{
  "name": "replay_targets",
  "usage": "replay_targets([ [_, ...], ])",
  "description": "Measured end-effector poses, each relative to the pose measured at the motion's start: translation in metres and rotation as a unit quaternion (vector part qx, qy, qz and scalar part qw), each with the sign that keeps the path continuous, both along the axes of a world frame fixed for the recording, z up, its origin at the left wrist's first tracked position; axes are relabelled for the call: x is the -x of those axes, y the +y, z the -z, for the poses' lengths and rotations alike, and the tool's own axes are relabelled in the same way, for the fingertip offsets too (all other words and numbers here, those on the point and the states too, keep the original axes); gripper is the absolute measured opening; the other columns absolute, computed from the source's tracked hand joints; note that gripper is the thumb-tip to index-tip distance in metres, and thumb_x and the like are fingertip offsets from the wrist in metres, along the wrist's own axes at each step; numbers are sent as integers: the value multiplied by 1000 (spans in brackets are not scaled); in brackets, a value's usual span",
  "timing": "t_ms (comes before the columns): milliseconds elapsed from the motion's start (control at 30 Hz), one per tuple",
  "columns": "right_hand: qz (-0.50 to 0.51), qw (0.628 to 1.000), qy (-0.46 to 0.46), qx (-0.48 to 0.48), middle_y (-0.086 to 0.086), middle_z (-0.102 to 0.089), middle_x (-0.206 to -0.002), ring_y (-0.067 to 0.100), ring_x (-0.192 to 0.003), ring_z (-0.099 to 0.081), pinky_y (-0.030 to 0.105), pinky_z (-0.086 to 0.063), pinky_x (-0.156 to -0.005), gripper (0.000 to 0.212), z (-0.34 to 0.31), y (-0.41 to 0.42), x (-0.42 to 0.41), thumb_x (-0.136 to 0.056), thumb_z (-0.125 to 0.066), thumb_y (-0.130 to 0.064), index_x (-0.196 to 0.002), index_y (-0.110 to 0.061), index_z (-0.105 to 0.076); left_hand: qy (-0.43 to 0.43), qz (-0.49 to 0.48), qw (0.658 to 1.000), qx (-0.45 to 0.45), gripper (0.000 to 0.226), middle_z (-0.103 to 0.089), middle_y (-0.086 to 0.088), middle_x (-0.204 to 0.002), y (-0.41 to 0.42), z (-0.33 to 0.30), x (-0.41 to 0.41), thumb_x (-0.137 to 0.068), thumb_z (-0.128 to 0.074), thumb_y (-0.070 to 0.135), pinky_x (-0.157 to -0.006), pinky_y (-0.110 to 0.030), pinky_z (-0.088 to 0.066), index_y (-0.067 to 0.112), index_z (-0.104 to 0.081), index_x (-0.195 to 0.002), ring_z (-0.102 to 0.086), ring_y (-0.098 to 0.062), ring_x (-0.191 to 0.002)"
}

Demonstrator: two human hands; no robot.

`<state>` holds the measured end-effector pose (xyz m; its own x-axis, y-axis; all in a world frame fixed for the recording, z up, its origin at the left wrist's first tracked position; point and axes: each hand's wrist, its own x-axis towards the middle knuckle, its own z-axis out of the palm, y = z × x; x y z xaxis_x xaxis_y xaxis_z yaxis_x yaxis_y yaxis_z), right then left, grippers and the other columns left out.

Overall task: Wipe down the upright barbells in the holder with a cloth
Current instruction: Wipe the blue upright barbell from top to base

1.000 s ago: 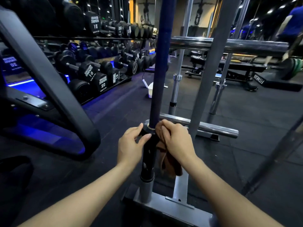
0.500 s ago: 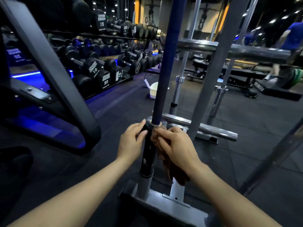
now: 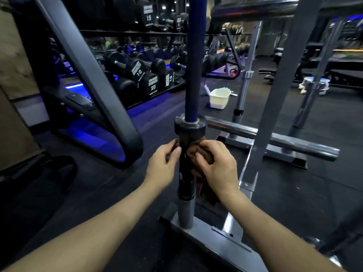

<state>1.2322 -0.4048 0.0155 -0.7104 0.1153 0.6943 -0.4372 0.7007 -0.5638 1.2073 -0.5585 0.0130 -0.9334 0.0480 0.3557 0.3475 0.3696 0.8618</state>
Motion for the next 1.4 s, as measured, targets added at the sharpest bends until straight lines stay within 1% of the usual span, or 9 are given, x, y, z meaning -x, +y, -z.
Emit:
replay_targets([
  [167, -5, 992, -106, 63, 5, -68, -92, 26, -89, -62, 41, -49, -79, 14, 31, 5, 2, -89, -58, -13, -101, -14, -66, -4, -10, 1000, -28, 28, -69, 5, -109, 6, 8, 1, -98, -49, 26, -96, -28, -45, 22, -63, -122, -61, -8, -104],
  [267, 1, 988, -25, 150, 2, -69, -100, 21, -95, -63, 39, -49, -87, 24, 12, -10, 0, -90, -51, -22, -107, -13, -66, -12, -10, 999, -48, 22, -70, -2, -103, 7, 7, 1, -98, -48, 28, -89, -31, -47, 34, -63, -112, -62, -6, -86],
  [400, 13, 997, -24, 74, 5, -59, -120, 24, -107, -51, 33, -42, -91, 57, 13, -29, 0, -89, -40, -51, -129, -13, -53, -36, 19, 993, -107, 23, -68, 9, -110, 6, 6, 1, -99, -44, 29, -93, -33, -48, 33, -63, -110, -60, -5, -106],
  [600, 15, 977, -209, 25, 12, -56, -123, 33, -115, -47, 35, -39, -93, 52, 84, -20, -4, -97, -50, -32, -145, -17, -38, -72, 50, 986, -143, 24, -57, 11, -131, 5, 18, -8, -99, -39, 33, -89, -31, -45, 40, -54, -117, -51, -6, -120],
  [800, 32, 994, -40, 100, 17, -54, -122, 30, -113, -49, 42, -41, -96, 48, 23, -41, 2, -96, -47, -32, -135, -4, -47, -79, 60, 984, -145, 23, -62, 22, -109, 0, 18, -5, -100, -38, 32, -86, -30, -46, 46, -56, -108, -55, -5, -115],
  [1000, -27, 971, -214, 105, 11, -64, -106, 31, -102, -58, 43, -46, -88, 27, 83, -16, 6, -93, -55, -25, -119, -18, -58, -95, 58, 984, -135, 27, -63, 16, -115, -1, 14, -7, -100, -39, 32, -89, -29, -47, 34, -55, -122, -55, -4, -115],
  [1100, -34, 976, -183, 110, 8, -63, -98, 27, -97, -58, 36, -44, -79, 15, 73, -17, 8, -94, -53, -28, -100, -15, -57, -85, 46, 987, -130, 32, -63, 15, -117, 1, 16, -8, -100, -39, 32, -87, -28, -47, 29, -54, -128, -56, -2, -114],
  [1300, -29, 987, -16, 159, 16, -51, -131, 27, -119, -44, 30, -29, -101, 56, 26, -38, 11, -95, -30, -33, -143, -4, -36, -83, 41, 986, -138, 34, -62, 12, -124, 4, 23, -7, -100, -41, 33, -92, -33, -47, 30, -55, -131, -54, -7, -120],
  [1400, -47, 985, -88, 138, 13, -52, -126, 26, -118, -45, 34, -33, -101, 53, 61, -31, 5, -96, -30, -33, -143, -9, -37, -84, 36, 986, -138, 35, -58, 12, -131, 6, 20, -10, -100, -40, 32, -86, -27, -47, 30, -50, -133, -51, -6, -123],
])
